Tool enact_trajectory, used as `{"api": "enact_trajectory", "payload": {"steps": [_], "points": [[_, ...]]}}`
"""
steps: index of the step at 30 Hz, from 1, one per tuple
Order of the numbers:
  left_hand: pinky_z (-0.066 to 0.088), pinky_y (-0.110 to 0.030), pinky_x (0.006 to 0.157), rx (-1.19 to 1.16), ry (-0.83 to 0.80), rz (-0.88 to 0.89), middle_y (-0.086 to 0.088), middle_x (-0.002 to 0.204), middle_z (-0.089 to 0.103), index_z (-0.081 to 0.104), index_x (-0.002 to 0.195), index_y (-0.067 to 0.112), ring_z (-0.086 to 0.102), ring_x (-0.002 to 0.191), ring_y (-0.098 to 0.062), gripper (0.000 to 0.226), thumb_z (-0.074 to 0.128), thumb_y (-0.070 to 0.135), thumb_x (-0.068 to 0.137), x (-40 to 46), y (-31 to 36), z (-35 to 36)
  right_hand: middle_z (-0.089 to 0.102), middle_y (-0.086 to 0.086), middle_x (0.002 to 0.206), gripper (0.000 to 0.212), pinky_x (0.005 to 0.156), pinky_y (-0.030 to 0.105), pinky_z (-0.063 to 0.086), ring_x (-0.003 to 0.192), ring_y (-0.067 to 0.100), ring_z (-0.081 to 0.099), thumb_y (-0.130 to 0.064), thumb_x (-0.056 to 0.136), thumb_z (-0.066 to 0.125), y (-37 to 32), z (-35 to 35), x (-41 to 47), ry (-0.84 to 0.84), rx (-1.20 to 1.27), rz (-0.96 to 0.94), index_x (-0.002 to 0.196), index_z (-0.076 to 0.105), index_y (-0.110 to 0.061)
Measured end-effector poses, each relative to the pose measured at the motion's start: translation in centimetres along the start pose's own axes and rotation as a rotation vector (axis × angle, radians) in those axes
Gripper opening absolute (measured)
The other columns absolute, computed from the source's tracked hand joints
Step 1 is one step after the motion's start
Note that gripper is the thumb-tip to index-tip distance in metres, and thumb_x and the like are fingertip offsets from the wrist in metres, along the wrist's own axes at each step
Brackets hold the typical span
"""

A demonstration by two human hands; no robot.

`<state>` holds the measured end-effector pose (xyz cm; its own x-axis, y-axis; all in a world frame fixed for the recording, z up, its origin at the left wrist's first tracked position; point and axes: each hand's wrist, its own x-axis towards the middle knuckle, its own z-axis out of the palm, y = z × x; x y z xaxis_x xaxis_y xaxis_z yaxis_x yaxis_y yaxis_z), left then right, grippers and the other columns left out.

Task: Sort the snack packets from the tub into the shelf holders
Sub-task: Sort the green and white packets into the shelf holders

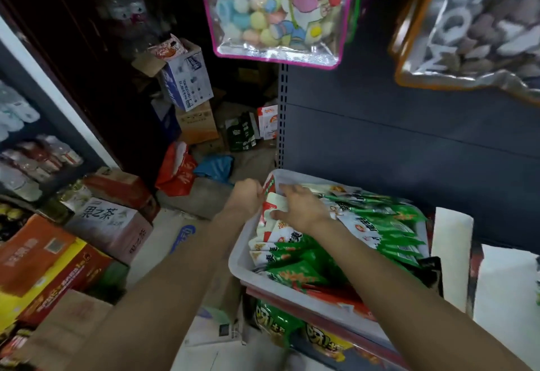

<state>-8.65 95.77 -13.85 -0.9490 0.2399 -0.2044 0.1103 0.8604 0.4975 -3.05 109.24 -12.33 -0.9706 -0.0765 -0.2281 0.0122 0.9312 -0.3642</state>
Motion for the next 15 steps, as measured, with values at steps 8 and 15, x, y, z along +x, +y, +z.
{"api": "enact_trajectory", "payload": {"steps": [8, 15], "points": [[0.035, -0.032, 0.063, -0.271, 0.095, 0.201, -0.005, 0.071, 0.052, 0.041, 0.079, 0.01, 0.053, 0.071, -0.022, 0.019, 0.05, 0.015, 0.095, -0.9, -2.2, -1.8, 0.038, 0.011, 0.145, 0.081, 0.103, 0.035, 0.033, 0.134, 0.029, 0.034, -0.03, 0.088, 0.061, -1.7, 1.0, 1.6, -0.01, 0.258, 0.044, 0.151, 0.01, -0.023], [0.052, -0.049, 0.074, -0.472, 0.139, 0.352, -0.011, 0.078, 0.064, 0.045, 0.085, 0.021, 0.064, 0.074, -0.026, 0.012, 0.045, 0.022, 0.098, 0.3, -5.2, -5.2, 0.053, -0.01, 0.122, 0.081, 0.077, 0.006, 0.039, 0.108, 0.004, 0.052, -0.022, 0.087, 0.065, -5.6, 2.2, 2.2, 0.196, 0.585, 0.029, 0.149, 0.014, -0.03]]}}
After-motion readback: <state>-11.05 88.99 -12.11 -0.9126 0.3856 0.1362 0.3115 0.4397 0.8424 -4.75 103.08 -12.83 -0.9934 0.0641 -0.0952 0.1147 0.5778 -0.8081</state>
